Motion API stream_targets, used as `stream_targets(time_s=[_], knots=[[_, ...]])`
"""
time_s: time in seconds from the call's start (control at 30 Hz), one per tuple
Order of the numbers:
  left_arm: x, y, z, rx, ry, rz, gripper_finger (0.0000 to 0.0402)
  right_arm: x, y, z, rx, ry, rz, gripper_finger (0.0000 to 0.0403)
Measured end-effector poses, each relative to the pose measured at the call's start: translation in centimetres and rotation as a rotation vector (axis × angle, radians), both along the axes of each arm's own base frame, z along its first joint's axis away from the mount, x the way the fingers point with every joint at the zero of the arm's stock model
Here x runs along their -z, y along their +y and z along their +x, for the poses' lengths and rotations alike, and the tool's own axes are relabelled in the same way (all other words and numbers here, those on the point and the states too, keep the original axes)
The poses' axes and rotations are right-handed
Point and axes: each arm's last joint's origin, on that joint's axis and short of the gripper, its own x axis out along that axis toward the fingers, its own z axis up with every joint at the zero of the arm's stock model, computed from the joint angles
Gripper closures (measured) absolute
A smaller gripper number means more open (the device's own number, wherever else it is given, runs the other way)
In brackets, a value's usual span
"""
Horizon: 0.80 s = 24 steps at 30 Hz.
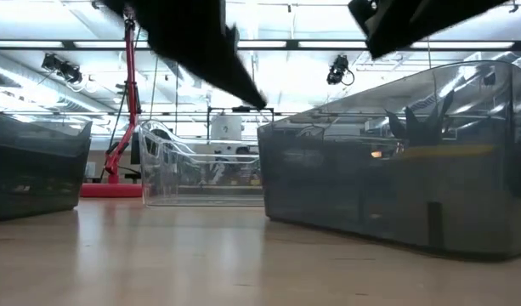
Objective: Stack baskets by color
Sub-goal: Stack the right black bin on top of the stacked black bins
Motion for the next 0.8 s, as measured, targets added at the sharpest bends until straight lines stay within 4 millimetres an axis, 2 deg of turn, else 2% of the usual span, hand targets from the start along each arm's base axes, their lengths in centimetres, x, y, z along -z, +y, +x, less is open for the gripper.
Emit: stream_targets(time_s=[0.2,0.3,0.57,0.8], knots=[[-1.2,-1.2,0.8,0.068,-0.132,-0.158,0.0232,-2.3,-1.7,-2.1,0.062,0.032,-0.053,0.0232],[-1.2,-0.9,1.3,0.071,-0.124,-0.181,0.0226,-2.9,-2.1,-2.8,0.074,0.056,-0.054,0.0232],[-4.6,0.8,3.1,0.123,-0.092,-0.207,0.0205,-3.0,-2.4,-3.6,0.117,0.111,-0.044,0.0232],[-4.2,1.5,3.6,0.155,-0.039,-0.242,0.0202,-2.5,-2.3,-4.7,0.166,0.166,-0.112,0.0232]])
